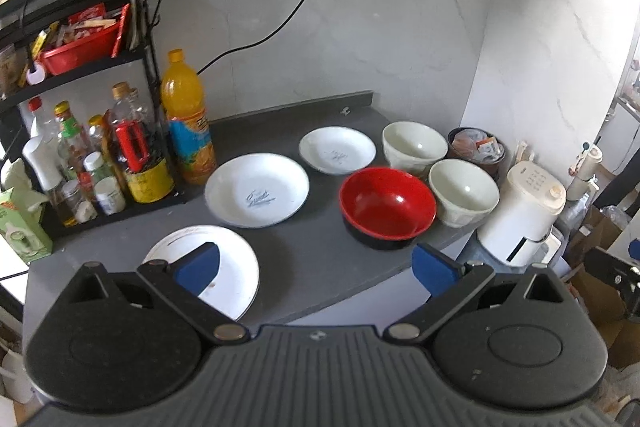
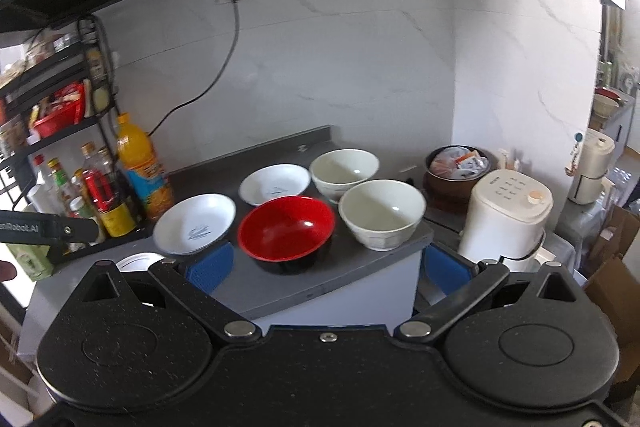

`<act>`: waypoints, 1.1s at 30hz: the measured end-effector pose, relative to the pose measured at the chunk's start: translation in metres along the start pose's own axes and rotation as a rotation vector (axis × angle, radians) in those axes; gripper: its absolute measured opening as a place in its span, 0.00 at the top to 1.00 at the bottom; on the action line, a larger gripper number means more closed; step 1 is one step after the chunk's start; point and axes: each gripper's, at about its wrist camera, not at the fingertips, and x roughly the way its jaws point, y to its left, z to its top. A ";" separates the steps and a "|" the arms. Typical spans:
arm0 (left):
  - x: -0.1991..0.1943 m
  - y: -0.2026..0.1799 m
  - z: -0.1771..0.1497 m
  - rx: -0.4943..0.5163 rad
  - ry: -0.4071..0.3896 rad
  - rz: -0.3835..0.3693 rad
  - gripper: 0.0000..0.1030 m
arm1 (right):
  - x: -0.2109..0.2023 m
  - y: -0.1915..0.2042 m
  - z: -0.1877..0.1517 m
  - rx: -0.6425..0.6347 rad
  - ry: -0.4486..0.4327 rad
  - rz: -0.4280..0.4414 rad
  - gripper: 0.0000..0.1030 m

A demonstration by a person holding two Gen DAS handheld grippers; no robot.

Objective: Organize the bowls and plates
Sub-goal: 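Move both grippers toward the large cream bowl beside the red bowl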

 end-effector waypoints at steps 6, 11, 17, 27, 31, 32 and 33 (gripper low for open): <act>0.030 -0.025 0.015 0.014 0.003 -0.033 0.01 | 0.022 -0.021 0.004 0.049 0.011 -0.028 0.01; 0.072 -0.048 0.034 0.033 0.008 -0.075 0.03 | 0.048 -0.039 0.011 0.076 0.012 -0.068 0.01; 0.137 -0.079 0.066 0.058 0.000 -0.164 0.13 | 0.101 -0.062 0.017 0.084 0.048 -0.139 0.15; 0.249 -0.121 0.115 0.148 0.084 -0.253 0.32 | 0.188 -0.098 0.031 0.198 0.136 -0.161 0.30; 0.289 -0.129 0.121 0.163 0.157 -0.283 0.40 | 0.219 -0.106 0.035 0.220 0.176 -0.182 0.31; 0.298 -0.132 0.122 0.168 0.171 -0.286 0.41 | 0.227 -0.109 0.034 0.224 0.186 -0.189 0.34; 0.308 -0.134 0.122 0.172 0.185 -0.287 0.42 | 0.234 -0.111 0.034 0.227 0.198 -0.197 0.35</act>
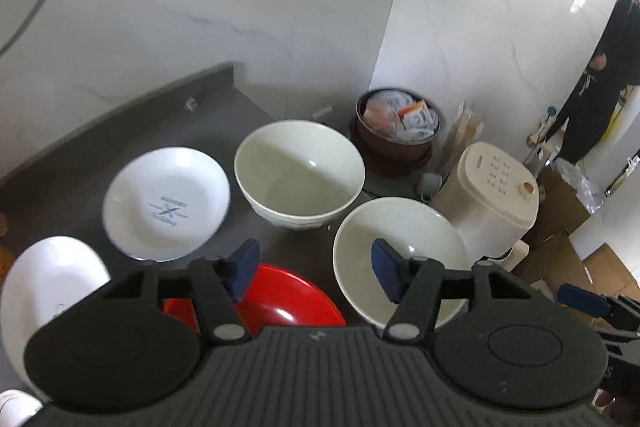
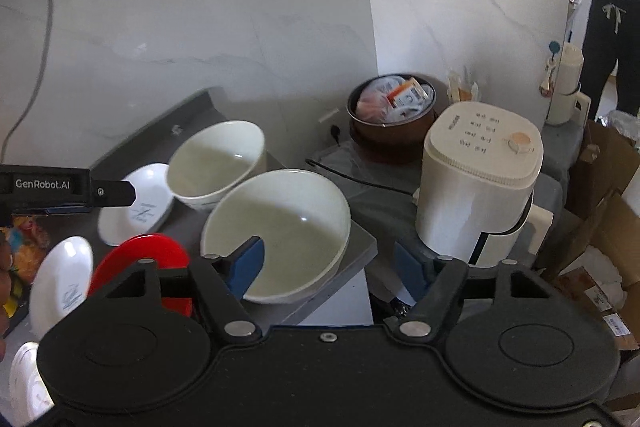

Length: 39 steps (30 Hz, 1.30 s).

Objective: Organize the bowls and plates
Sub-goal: 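Move both grippers toward the large cream bowl beside the red bowl, then close both grippers on the rim of the large cream bowl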

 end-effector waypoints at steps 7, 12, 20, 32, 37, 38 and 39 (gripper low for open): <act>0.061 0.001 0.010 0.012 0.109 -0.032 0.57 | 0.044 -0.006 0.010 0.050 0.066 -0.019 0.41; 0.089 -0.004 0.015 0.030 0.166 -0.057 0.62 | 0.068 -0.007 0.012 0.083 0.112 -0.013 0.48; 0.127 -0.008 0.017 0.063 0.254 -0.064 0.68 | 0.094 -0.001 0.009 0.096 0.172 -0.016 0.56; 0.156 -0.008 0.012 0.094 0.324 -0.102 0.94 | 0.114 0.005 0.001 0.105 0.232 -0.053 0.86; 0.155 -0.005 0.014 0.095 0.322 -0.124 0.97 | 0.108 0.008 0.003 0.066 0.201 -0.066 0.87; 0.152 -0.004 0.014 0.097 0.317 -0.126 0.97 | 0.104 0.008 0.003 0.065 0.189 -0.063 0.87; 0.148 -0.005 0.016 0.098 0.310 -0.130 0.97 | 0.101 0.008 0.004 0.062 0.179 -0.063 0.87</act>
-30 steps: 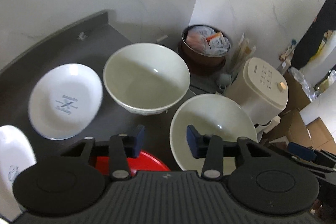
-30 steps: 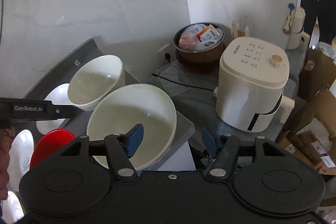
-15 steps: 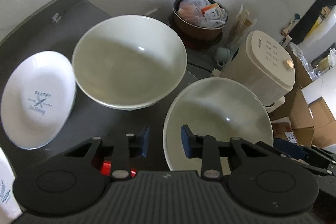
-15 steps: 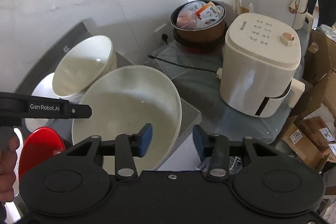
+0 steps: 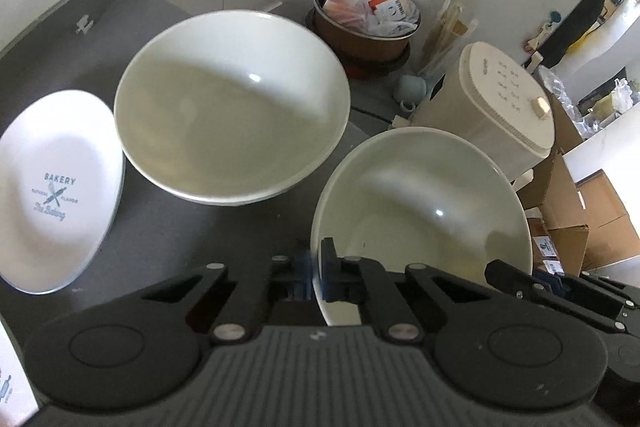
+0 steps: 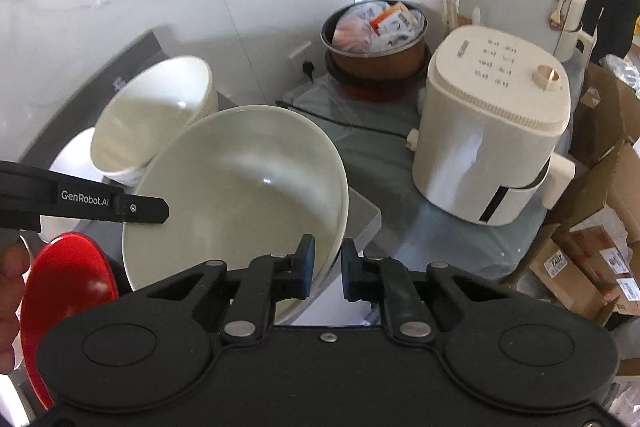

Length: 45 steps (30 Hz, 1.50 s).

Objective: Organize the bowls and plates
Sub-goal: 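Close both grippers on the rim of the large cream bowl, then carry the cream bowl over the red-and-black bowl and lower it inside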

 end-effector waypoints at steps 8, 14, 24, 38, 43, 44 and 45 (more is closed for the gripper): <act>-0.027 -0.018 0.000 0.017 -0.069 -0.012 0.97 | -0.027 -0.010 0.002 -0.006 -0.084 0.007 0.87; -0.052 -0.030 -0.008 -0.004 -0.121 -0.007 0.97 | -0.054 -0.016 0.002 -0.019 -0.149 0.032 0.87; -0.096 -0.031 -0.030 -0.060 -0.200 0.033 0.97 | -0.081 -0.008 -0.004 -0.055 -0.203 0.093 0.87; -0.136 0.000 -0.068 -0.202 -0.256 0.113 0.97 | -0.100 0.028 -0.013 -0.165 -0.242 0.210 0.87; -0.148 0.014 -0.082 -0.245 -0.268 0.131 0.96 | -0.099 0.042 -0.014 -0.180 -0.226 0.256 0.87; -0.150 0.016 -0.084 -0.256 -0.268 0.140 0.96 | -0.099 0.046 -0.015 -0.191 -0.225 0.263 0.87; -0.152 0.019 -0.086 -0.266 -0.269 0.148 0.96 | -0.099 0.051 -0.016 -0.203 -0.224 0.268 0.87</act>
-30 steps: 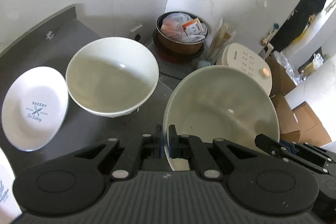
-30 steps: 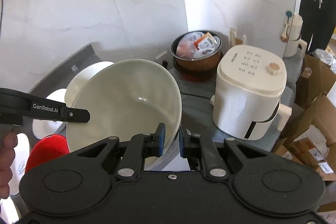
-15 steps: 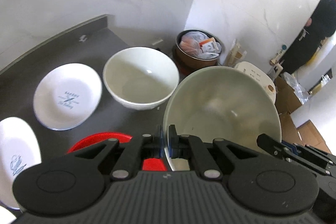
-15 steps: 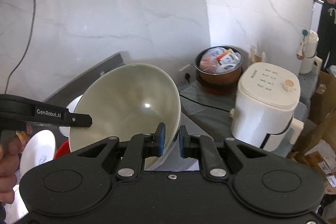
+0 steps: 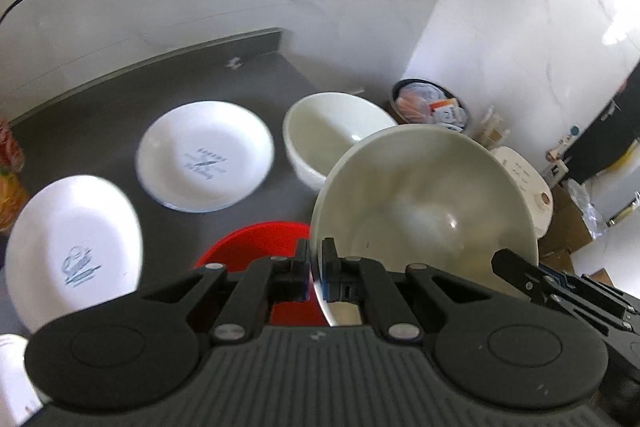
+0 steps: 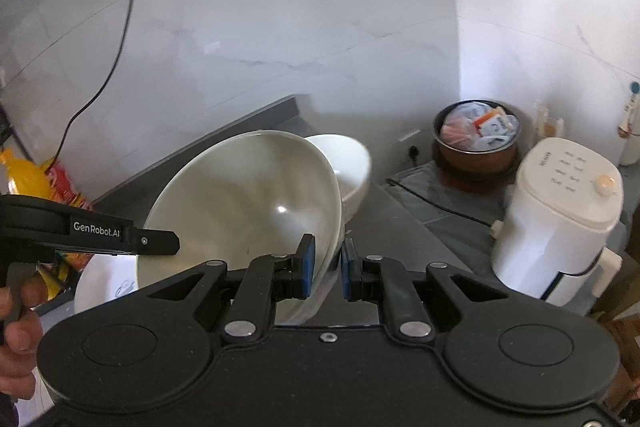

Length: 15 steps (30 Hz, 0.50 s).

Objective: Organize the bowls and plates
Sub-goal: 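Carry the cream bowl over the red-and-black bowl and lower it inside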

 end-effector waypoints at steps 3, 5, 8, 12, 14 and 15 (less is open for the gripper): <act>-0.005 0.009 -0.003 -0.025 -0.001 0.024 0.96 | 0.004 0.010 -0.001 -0.021 0.012 0.021 0.87; -0.006 0.016 -0.003 -0.043 0.000 0.034 0.96 | 0.007 0.017 -0.001 -0.030 0.024 0.034 0.87; -0.008 0.027 -0.005 -0.066 0.002 0.046 0.96 | 0.014 0.024 0.000 -0.048 0.044 0.047 0.87; -0.008 0.040 -0.008 -0.094 0.011 0.059 0.96 | 0.020 0.035 -0.001 -0.064 0.069 0.061 0.87; -0.007 0.045 -0.011 -0.105 0.021 0.064 0.96 | 0.024 0.039 -0.002 -0.073 0.085 0.062 0.87; -0.006 0.047 -0.012 -0.110 0.027 0.065 0.96 | 0.027 0.039 -0.002 -0.077 0.094 0.062 0.87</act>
